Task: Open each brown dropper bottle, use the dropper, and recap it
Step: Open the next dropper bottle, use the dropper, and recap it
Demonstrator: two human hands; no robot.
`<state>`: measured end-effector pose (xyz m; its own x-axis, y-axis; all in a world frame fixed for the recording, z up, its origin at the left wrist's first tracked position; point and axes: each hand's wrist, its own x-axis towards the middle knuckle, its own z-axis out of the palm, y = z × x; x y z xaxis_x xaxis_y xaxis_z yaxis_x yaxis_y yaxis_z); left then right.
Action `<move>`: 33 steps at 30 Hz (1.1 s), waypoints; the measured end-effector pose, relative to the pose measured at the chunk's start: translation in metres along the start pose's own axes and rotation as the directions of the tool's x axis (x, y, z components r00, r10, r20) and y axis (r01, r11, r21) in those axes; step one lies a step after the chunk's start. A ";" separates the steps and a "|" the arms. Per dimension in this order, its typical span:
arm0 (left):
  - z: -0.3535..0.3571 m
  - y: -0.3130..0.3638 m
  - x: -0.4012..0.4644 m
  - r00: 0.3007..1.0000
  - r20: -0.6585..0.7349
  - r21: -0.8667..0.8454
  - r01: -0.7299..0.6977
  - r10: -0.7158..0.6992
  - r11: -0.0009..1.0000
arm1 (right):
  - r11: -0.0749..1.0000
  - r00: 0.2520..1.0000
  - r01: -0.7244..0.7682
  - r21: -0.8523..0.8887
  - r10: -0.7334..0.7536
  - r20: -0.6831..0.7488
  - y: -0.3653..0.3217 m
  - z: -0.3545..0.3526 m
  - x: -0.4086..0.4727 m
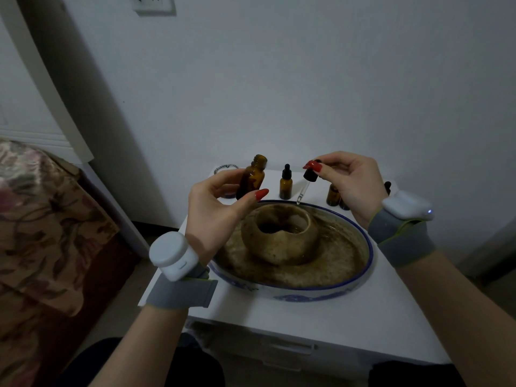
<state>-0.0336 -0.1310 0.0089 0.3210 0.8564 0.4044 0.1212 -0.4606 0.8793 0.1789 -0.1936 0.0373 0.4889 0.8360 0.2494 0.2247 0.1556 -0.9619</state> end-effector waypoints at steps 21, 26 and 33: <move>0.001 0.003 0.000 1.000 0.009 -0.011 0.003 -0.003 1.000 | 1.000 1.000 0.017 0.001 -0.017 -0.013 -0.001 0.003 0.000; -0.001 0.002 0.000 1.000 -0.003 -0.003 0.002 -0.002 1.000 | 1.000 1.000 0.014 0.011 -0.014 -0.006 0.000 0.009 0.000; -0.003 0.000 0.001 1.000 -0.021 -0.007 0.016 -0.016 1.000 | 1.000 1.000 0.019 0.025 -0.019 0.017 0.001 0.012 0.000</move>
<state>-0.0356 -0.1292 0.0099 0.2989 0.8687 0.3951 0.1195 -0.4449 0.8876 0.1690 -0.1872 0.0353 0.4702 0.8415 0.2659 0.2126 0.1844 -0.9596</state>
